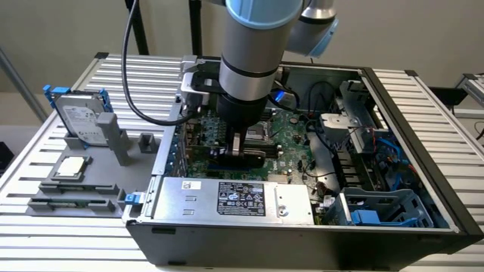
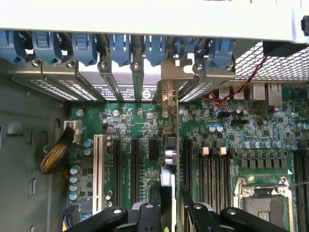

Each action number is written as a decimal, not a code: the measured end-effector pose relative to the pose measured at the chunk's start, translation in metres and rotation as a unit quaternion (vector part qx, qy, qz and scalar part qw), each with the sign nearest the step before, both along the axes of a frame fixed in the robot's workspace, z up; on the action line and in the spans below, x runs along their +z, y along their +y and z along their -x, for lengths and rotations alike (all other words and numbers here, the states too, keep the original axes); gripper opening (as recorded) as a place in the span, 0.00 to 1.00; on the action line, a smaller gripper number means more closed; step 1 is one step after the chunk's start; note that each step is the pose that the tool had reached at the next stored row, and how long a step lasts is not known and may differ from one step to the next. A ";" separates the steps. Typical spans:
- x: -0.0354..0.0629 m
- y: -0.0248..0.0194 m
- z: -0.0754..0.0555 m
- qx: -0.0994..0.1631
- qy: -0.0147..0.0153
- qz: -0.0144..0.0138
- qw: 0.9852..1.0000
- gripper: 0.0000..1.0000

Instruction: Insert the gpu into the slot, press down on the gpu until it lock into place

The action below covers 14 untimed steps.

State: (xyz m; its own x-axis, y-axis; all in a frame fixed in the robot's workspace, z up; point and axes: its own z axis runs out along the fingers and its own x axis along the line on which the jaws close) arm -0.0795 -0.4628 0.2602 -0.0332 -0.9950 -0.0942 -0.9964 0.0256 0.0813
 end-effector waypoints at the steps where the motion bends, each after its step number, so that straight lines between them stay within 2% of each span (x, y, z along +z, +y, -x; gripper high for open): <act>1: 0.0000 0.0000 0.000 0.000 0.002 0.000 1.000 0.26; 5: 0.0001 0.0000 -0.001 0.000 0.006 0.000 1.000 0.26; 13: -0.0012 -0.0001 -0.004 0.000 0.011 0.000 1.000 0.26; 14: -0.0025 0.0001 -0.004 0.000 0.011 -0.001 1.000 0.26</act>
State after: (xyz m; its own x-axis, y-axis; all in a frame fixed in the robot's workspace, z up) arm -0.0752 -0.4627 0.2577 -0.0350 -0.9949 -0.0950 -0.9943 0.0252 0.1031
